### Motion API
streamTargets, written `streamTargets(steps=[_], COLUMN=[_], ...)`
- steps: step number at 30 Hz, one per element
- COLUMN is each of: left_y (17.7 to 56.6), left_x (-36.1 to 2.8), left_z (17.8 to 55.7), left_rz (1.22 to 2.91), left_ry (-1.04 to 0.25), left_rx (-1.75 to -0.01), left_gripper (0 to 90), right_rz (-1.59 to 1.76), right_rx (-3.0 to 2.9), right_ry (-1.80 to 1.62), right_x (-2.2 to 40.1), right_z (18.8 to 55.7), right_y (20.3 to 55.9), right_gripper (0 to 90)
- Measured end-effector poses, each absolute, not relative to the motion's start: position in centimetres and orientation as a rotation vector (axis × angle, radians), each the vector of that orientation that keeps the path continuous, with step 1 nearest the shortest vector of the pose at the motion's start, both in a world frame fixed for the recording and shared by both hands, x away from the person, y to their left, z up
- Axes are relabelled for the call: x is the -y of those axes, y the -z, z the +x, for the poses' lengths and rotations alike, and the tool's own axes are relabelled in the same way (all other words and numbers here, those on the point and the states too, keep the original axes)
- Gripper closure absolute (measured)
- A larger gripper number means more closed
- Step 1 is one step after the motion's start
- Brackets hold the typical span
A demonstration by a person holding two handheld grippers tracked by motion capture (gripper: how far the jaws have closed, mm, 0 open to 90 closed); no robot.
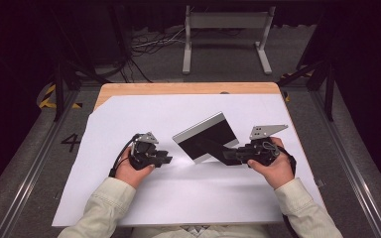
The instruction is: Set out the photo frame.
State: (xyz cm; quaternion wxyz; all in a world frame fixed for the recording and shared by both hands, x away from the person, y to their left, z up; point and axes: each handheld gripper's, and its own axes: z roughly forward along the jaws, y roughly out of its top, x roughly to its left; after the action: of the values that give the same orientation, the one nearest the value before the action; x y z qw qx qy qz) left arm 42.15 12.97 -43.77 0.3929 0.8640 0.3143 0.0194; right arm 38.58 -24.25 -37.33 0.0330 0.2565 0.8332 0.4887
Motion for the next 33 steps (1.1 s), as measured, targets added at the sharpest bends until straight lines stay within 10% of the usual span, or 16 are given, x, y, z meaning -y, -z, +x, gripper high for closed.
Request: streamTargets(steps=[33], left_y=[43.6], left_x=[-11.6], left_z=[42.9], left_rz=[2.205], left_ry=[-0.033], left_rx=[-0.749], left_gripper=[65.8], right_rz=[0.551], right_rx=[-2.743], right_ry=[-1.026], right_x=[25.0], right_z=[36.6], right_y=[39.0], right_gripper=[83.8])
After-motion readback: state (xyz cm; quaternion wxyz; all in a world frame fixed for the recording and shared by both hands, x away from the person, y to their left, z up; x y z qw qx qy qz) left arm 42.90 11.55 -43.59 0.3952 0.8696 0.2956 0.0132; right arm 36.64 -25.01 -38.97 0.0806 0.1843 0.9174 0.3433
